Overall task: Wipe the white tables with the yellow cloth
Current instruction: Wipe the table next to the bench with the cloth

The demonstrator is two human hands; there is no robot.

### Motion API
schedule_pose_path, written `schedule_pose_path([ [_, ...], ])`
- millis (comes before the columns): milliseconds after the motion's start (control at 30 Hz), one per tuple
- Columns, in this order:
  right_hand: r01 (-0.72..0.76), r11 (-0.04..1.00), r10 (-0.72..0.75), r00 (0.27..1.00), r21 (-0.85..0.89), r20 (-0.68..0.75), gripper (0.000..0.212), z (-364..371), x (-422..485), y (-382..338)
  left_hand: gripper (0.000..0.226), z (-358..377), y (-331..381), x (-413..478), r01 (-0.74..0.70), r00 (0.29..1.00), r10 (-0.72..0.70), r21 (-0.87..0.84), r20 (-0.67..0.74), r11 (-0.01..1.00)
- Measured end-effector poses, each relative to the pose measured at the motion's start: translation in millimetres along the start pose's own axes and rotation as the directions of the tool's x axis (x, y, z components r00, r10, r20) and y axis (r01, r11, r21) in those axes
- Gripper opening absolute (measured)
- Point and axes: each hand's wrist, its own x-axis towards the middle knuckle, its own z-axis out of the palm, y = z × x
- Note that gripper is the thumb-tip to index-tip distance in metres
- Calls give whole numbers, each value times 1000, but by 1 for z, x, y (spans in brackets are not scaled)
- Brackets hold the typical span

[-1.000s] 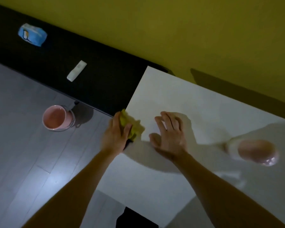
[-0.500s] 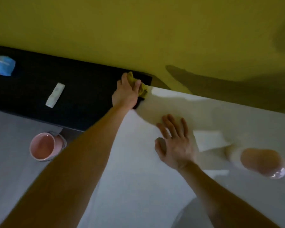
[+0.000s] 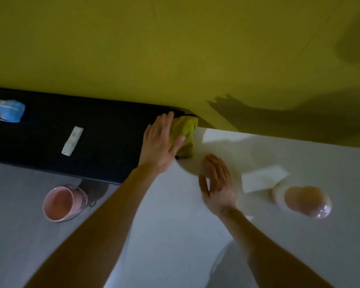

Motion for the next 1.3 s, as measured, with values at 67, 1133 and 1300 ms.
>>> schedule_pose_path([
  [67,-60,995,67,993,79,-100,48,-6,16,-11,66,10,2,-40,168,961,-203,-182,-190,969],
  [1133,-76,976,174,832,-203,526,74,-2,191,-10,64,59,-26,-103,79,981,-50,152,-186,985],
  [1300,14,962,136,839,-272,526,75,44,221,-69,64,59,-23,-102,114,984,-92,143,-156,983],
])
